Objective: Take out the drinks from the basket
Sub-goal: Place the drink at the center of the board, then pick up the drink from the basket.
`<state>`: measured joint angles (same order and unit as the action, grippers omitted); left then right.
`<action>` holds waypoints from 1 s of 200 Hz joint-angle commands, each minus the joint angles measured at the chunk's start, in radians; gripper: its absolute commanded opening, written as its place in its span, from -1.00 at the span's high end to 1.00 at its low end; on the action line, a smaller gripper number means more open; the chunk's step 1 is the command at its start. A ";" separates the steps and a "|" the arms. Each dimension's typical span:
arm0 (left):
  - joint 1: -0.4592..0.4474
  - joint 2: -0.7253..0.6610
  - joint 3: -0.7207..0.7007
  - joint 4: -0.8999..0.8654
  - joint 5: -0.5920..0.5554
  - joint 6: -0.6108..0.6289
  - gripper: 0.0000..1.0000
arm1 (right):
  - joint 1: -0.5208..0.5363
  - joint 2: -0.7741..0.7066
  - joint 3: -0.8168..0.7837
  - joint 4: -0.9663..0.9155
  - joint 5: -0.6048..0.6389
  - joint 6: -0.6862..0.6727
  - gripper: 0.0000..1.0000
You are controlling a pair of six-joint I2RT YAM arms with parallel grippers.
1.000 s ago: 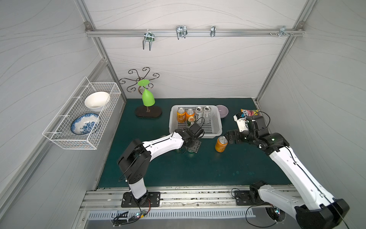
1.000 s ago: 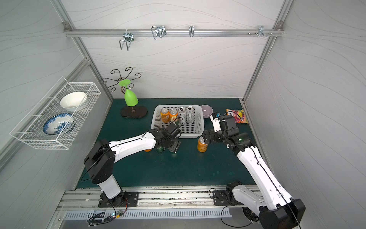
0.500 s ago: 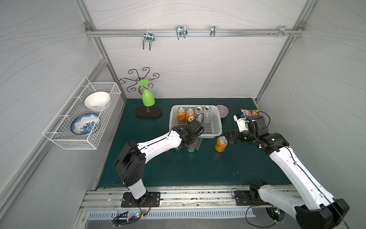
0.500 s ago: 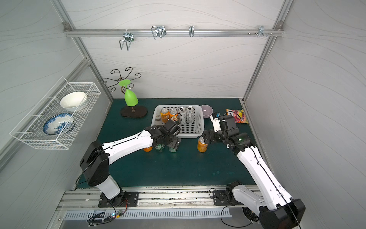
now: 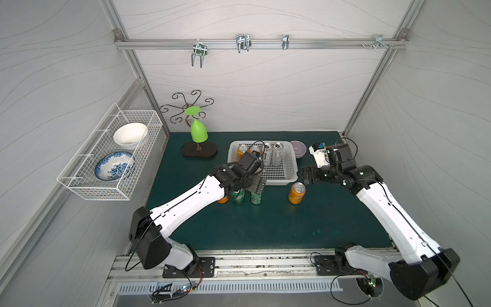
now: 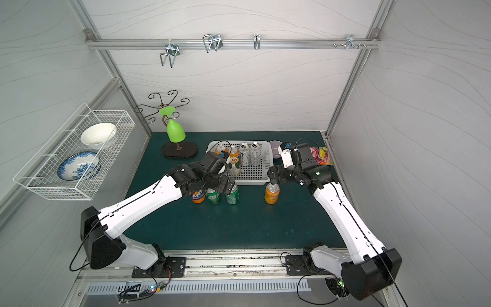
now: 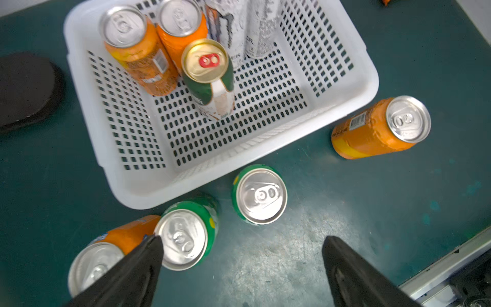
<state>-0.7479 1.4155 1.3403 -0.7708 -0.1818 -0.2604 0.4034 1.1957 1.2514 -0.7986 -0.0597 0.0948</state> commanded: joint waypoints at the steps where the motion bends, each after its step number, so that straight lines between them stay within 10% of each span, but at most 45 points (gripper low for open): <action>1: 0.062 -0.071 -0.010 -0.018 -0.013 0.021 -0.97 | 0.027 0.055 0.074 -0.039 0.022 -0.029 -0.98; 95: 0.375 -0.329 -0.285 0.032 0.071 -0.001 -0.97 | 0.284 0.463 0.385 -0.010 0.134 -0.048 -0.98; 200: 0.387 -0.448 -0.440 0.077 -0.019 0.026 -0.97 | 0.328 0.843 0.646 0.011 0.155 -0.075 -0.98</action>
<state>-0.3664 0.9867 0.9199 -0.7425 -0.1772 -0.2478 0.7292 1.9858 1.8496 -0.8070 0.0917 0.0280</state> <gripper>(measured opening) 0.983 0.988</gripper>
